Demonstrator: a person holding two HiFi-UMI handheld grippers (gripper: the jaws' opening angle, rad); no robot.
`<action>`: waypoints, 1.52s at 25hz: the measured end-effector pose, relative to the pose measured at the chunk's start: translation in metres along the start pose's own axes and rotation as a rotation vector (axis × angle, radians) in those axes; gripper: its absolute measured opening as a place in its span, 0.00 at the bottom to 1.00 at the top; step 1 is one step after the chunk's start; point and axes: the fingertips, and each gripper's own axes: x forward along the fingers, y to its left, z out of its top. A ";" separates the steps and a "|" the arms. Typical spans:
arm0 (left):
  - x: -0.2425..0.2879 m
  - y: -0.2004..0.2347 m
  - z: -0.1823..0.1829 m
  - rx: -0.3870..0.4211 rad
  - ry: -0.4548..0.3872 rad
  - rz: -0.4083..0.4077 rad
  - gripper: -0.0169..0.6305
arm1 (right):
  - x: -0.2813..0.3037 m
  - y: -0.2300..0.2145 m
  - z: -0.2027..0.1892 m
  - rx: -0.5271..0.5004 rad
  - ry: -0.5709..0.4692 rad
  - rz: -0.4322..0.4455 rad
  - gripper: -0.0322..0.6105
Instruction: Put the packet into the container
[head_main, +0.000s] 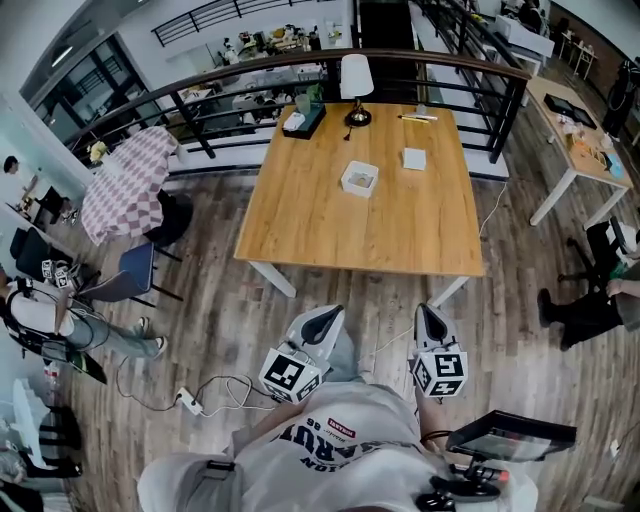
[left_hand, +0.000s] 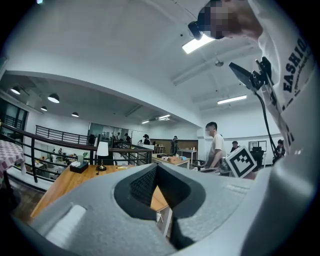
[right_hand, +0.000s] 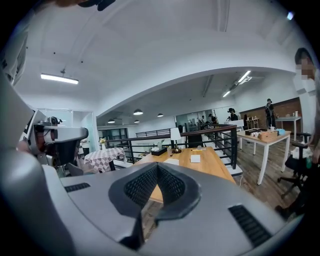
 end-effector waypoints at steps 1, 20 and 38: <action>0.002 0.001 0.000 0.002 0.000 -0.002 0.02 | 0.001 -0.003 -0.002 0.005 0.001 -0.009 0.06; 0.026 0.041 -0.008 -0.016 0.005 -0.024 0.03 | 0.050 0.002 -0.001 0.001 0.029 -0.006 0.06; 0.074 0.149 -0.011 -0.074 -0.029 0.028 0.03 | 0.155 0.015 0.038 -0.070 0.069 0.043 0.06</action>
